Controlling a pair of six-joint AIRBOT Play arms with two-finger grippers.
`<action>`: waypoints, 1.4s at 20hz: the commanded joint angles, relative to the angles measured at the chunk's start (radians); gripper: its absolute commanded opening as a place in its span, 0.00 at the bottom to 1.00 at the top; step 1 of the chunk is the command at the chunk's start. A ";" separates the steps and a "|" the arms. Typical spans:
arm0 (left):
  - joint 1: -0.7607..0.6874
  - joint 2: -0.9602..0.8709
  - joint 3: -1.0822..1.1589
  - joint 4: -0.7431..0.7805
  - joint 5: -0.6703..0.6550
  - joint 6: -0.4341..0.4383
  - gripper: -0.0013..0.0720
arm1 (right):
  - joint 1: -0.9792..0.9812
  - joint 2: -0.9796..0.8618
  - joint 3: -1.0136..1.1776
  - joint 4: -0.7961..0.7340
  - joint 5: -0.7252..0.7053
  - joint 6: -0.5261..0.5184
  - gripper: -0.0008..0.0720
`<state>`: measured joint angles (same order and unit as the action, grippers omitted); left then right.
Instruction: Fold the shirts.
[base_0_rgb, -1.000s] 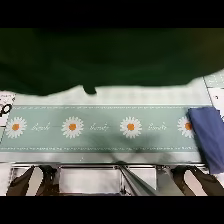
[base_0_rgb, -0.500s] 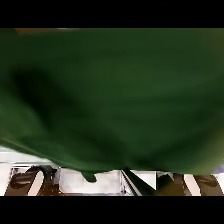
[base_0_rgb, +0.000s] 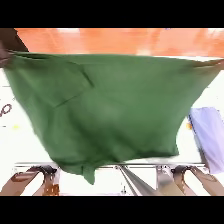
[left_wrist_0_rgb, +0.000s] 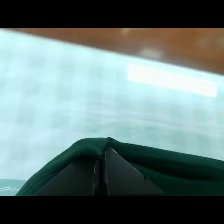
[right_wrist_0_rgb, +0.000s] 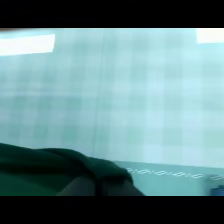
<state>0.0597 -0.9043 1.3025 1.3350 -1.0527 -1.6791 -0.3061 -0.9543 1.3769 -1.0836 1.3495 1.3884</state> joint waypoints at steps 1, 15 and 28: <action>-0.002 -0.318 0.020 -0.085 0.153 0.028 0.05 | 0.000 -0.286 -0.048 0.174 -0.116 -0.098 0.04; 0.049 -1.014 0.587 -0.255 -0.108 0.042 0.05 | 0.064 -0.957 0.416 0.264 -0.095 -0.038 0.04; 0.122 -1.012 0.397 -0.255 -0.479 0.179 0.05 | 0.073 -0.959 0.288 0.006 0.109 -0.004 0.04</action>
<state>0.1879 -1.9156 1.7454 1.0809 -1.5009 -1.5105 -0.2367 -1.9022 1.6997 -1.0534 1.4643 1.3746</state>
